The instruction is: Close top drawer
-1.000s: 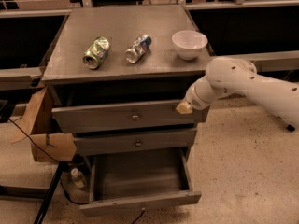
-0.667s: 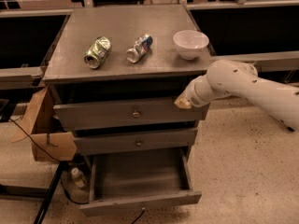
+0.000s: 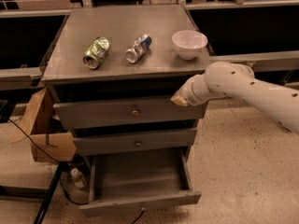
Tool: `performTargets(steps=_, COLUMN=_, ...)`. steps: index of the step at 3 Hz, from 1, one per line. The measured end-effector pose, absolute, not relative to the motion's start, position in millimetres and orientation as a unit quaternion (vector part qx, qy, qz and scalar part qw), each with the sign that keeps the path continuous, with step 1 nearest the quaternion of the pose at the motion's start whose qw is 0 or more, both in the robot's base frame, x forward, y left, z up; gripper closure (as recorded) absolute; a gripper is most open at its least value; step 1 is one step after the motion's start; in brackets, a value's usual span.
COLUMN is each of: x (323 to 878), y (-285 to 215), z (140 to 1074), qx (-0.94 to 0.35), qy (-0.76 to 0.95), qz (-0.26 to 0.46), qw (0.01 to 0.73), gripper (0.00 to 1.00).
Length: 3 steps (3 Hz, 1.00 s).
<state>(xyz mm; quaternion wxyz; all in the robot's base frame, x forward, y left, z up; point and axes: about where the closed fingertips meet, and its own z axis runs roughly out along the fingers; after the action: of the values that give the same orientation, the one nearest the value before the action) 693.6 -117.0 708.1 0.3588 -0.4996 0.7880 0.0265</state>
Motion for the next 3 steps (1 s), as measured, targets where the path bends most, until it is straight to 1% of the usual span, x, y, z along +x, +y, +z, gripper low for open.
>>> performTargets(steps=1, x=694.5, y=-124.4, z=703.0, qx=-0.507, qy=0.773, qz=0.019, qw=0.38, gripper=1.0)
performTargets(steps=2, x=690.5, y=-132.4, z=697.2, qx=-0.504, qy=0.774, qz=0.011, qw=0.382, gripper=1.0)
performTargets(steps=3, x=699.7, y=-114.9, z=693.8, qx=-0.508, qy=0.767, qz=-0.002, qw=0.391, gripper=1.0)
